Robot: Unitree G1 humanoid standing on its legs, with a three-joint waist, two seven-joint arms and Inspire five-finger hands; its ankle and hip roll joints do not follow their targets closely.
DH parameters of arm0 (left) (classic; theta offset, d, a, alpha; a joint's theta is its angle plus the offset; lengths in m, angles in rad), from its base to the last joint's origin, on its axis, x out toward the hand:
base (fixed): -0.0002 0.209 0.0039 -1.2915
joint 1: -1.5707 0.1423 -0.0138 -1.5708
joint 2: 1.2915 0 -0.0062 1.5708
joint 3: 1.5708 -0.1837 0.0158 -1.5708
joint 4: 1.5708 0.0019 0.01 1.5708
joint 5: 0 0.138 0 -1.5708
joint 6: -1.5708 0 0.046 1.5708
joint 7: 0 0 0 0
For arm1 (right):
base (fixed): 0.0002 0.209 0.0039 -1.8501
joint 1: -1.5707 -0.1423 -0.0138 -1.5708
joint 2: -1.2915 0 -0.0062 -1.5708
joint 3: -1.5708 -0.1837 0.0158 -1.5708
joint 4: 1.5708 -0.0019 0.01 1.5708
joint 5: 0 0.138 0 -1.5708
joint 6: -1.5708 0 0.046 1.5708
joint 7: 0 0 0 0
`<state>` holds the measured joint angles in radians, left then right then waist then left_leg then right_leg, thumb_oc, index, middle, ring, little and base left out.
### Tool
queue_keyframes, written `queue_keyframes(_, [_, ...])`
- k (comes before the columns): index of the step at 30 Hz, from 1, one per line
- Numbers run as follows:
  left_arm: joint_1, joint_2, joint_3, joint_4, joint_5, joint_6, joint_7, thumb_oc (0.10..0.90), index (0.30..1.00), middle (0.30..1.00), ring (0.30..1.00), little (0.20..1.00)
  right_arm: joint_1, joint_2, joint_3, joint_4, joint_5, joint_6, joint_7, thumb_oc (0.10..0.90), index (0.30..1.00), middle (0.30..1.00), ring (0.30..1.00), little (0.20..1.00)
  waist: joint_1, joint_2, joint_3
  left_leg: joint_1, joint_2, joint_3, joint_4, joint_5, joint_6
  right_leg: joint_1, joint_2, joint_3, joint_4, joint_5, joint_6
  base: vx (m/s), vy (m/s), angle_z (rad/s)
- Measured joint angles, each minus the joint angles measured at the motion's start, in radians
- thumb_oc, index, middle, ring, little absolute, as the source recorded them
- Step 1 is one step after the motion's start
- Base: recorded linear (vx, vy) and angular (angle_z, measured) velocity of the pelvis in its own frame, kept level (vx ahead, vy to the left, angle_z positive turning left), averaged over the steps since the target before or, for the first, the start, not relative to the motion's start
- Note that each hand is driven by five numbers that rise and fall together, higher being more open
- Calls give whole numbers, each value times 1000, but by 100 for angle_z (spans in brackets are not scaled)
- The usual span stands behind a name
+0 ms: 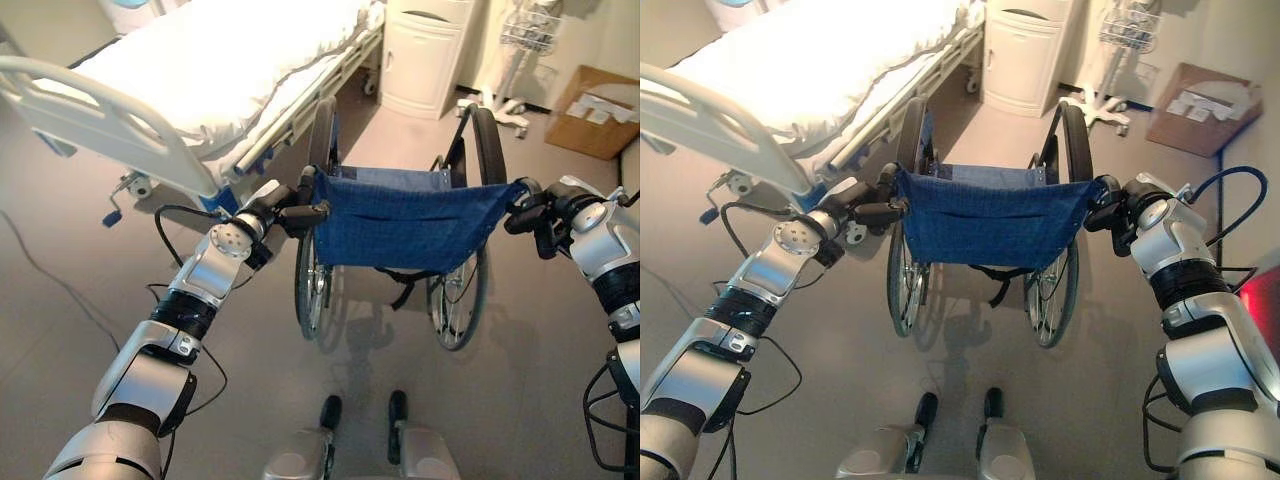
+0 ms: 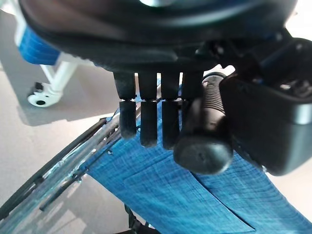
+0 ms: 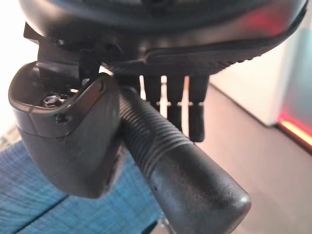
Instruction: Push the wheelchair next to the bed
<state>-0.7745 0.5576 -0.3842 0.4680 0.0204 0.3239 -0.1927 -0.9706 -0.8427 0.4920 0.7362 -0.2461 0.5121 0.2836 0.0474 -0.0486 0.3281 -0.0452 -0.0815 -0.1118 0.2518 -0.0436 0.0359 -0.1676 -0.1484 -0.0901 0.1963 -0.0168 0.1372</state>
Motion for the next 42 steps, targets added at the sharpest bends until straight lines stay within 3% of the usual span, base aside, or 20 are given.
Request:
queue_keyframes(2, [20, -21, -2, 0, -20, 11, -1, 400, 300, 300, 300, 300, 0, -13, 23, -4, -12, 0, 13, 400, 300, 300, 300, 300, -14, 37, -19, 83, 75, 34, -32, -93, -12, 30, 27, -33, 8, -9, -15, 374, -192, 43])
queue_keyframes(3, [28, -30, 2, 0, -24, 11, 6, 400, 300, 300, 300, 300, 3, -26, 33, -4, -12, 0, 21, 400, 300, 300, 300, 300, -26, 58, -31, 146, 127, 44, -121, -101, -73, 32, 48, -49, 24, -23, -41, 335, -169, 67])
queue_keyframes(4, [28, -47, 2, -3, -26, 10, 25, 400, 300, 300, 300, 300, 6, -37, 31, -3, -11, 0, 21, 400, 300, 300, 300, 300, -32, 59, -32, 176, 150, 50, -155, -88, -83, 32, 58, -51, 34, -36, -61, 329, -171, 57])
queue_keyframes(12, [20, -75, -4, 15, -19, 21, 94, 400, 300, 300, 300, 300, 14, -42, 31, -1, 18, 1, 21, 400, 300, 300, 300, 300, -34, 69, -57, 196, 166, 75, -137, -85, -90, 57, 66, -72, 55, -69, -89, 318, -147, 8])
queue_keyframes(15, [17, -79, -42, 68, 13, 20, 129, 400, 300, 300, 300, 300, 48, 11, 32, 6, 22, 31, 14, 400, 300, 300, 300, 300, -33, 11, -94, 122, 135, 95, 36, -60, -131, 71, 31, -90, 59, -107, -94, 358, -190, 6])
queue_keyframes(17, [33, -78, -50, 135, 24, 20, 135, 400, 300, 300, 300, 300, 74, 83, 43, 17, 27, 59, 0, 400, 300, 300, 300, 300, -21, -8, -99, -24, 125, 98, 389, -10, -152, 158, 63, -55, 17, -117, -126, 355, -114, -8])
queue_keyframes(18, [46, -79, -55, 134, 24, 21, 140, 400, 300, 300, 300, 300, 88, 95, 43, 17, 26, 68, -5, 400, 300, 300, 300, 300, -18, -24, -106, -63, 123, 86, 430, -18, -141, 169, 56, -39, 2, -113, -134, 325, -54, -30])
queue_keyframes(20, [68, -51, -80, 126, 24, 25, 142, 400, 300, 300, 300, 300, 108, 123, 43, 12, 20, 86, -18, 400, 300, 300, 300, 300, 4, -37, -115, -143, 103, 100, 358, -18, -130, 196, 64, -17, -19, -121, -147, 383, -17, -47])
queue_keyframes(21, [78, -53, -83, 119, 24, 31, 138, 400, 300, 300, 300, 300, 113, 120, 48, 11, 21, 88, -18, 400, 300, 300, 300, 300, 33, -26, -116, -169, 99, 122, 266, 11, -114, 215, 72, -6, -23, -116, -146, 550, 70, -40])
queue_keyframes(22, [87, -38, -103, 124, 24, 29, 129, 400, 300, 300, 300, 300, 127, 136, 54, 1, 13, 100, -22, 400, 300, 300, 300, 300, 43, -4, -120, -220, 96, 131, 204, 36, -152, 243, 89, 1, -18, -146, -170, 573, 75, -45])
queue_keyframes(24, [99, -38, -101, 106, 23, 28, 121, 400, 300, 300, 300, 300, 127, 110, 56, -17, 14, 113, -17, 400, 300, 300, 300, 300, 62, 26, -109, -208, 103, 170, 39, 52, -165, 266, 106, 17, -23, -156, -170, 567, 221, -46])
queue_keyframes(25, [101, -38, -106, 97, 17, 32, 101, 400, 300, 300, 300, 300, 131, 91, 60, -29, 12, 115, -5, 400, 300, 300, 300, 300, 83, 69, -105, -205, 125, 165, -92, 65, -187, 304, 130, 34, -40, -161, -171, 627, 287, -75])
queue_keyframes(27, [121, -36, -81, 74, 14, 32, 86, 400, 300, 300, 300, 300, 135, 76, 60, -54, 5, 119, 13, 400, 300, 300, 300, 300, 113, 100, -105, -185, 138, 140, -217, 64, -189, 316, 139, 69, -38, -174, -167, 505, 340, -84])
queue_keyframes(29, [129, -33, -73, 57, 14, 42, 79, 400, 300, 300, 300, 300, 135, 78, 57, -59, -21, 120, 32, 400, 300, 300, 300, 300, 134, 106, -105, -175, 133, 101, -222, 65, -182, 340, 125, 122, -47, -191, -162, 424, 380, -79])
queue_keyframes(31, [130, -25, -67, 49, 14, 43, 62, 400, 300, 300, 300, 300, 140, 72, 42, -73, -24, 122, 55, 400, 300, 300, 300, 300, 133, 104, -106, -160, 142, 144, -138, 63, -179, 371, 93, 138, -66, -206, -146, 301, 291, -55])
queue_keyframes(33, [129, -26, -61, 50, 14, 40, 48, 400, 300, 300, 300, 300, 145, 64, 42, -84, -25, 128, 63, 400, 300, 300, 300, 300, 124, 115, -118, -112, 161, 208, -65, 24, -142, 413, 68, 125, -88, -226, -98, 367, 319, -13])
queue_keyframes(34, [111, -25, -56, 65, 13, 32, 43, 400, 300, 300, 300, 300, 154, 73, 25, -85, -29, 134, 64, 400, 300, 300, 300, 300, 85, 77, -123, -102, 127, 248, -78, 73, -90, 432, 16, 108, -85, -244, -74, 366, 330, 6])
queue_keyframes(35, [87, -16, -49, 73, 13, 24, 47, 400, 300, 300, 300, 300, 158, 88, 9, -82, -25, 138, 62, 400, 300, 300, 300, 300, 81, 36, -127, -98, 94, 260, -88, 79, -79, 402, -21, 98, -43, -242, -37, 267, 263, -4])
queue_keyframes(37, [37, 25, -74, 84, 13, 16, 46, 400, 300, 300, 300, 300, 153, 113, -17, -79, -19, 140, 52, 400, 300, 300, 300, 300, 84, 9, -128, -100, 78, 249, -106, 98, -50, 356, -29, 79, 28, -216, 0, 164, 257, -43])
queue_keyframes(42, [-31, 39, -110, 152, 14, 14, 90, 400, 300, 300, 300, 300, 99, 159, -23, -41, -13, 146, 39, 400, 300, 300, 300, 300, 77, -8, -138, -90, 41, 252, -119, 81, 45, 306, -62, 5, 153, -199, 23, 112, 253, -39])
